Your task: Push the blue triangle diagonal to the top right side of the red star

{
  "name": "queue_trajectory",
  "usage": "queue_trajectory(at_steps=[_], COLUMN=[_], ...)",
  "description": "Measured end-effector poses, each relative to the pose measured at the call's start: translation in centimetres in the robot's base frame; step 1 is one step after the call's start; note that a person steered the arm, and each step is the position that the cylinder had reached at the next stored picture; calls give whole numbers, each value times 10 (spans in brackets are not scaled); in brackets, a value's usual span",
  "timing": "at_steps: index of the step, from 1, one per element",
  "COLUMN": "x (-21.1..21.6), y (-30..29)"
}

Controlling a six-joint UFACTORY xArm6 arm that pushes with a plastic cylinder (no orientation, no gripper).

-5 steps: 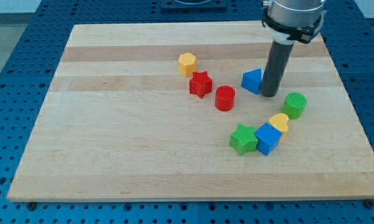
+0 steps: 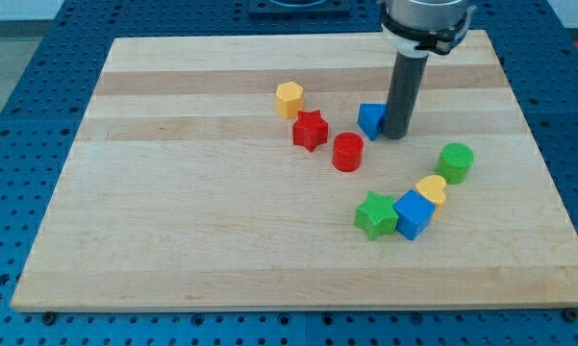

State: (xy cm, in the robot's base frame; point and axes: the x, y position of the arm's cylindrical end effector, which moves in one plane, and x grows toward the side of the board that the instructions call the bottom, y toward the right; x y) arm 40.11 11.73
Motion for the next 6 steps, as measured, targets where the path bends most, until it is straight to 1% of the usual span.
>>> queue_trajectory(at_steps=[2, 6], x=[0, -33], y=[-8, -9])
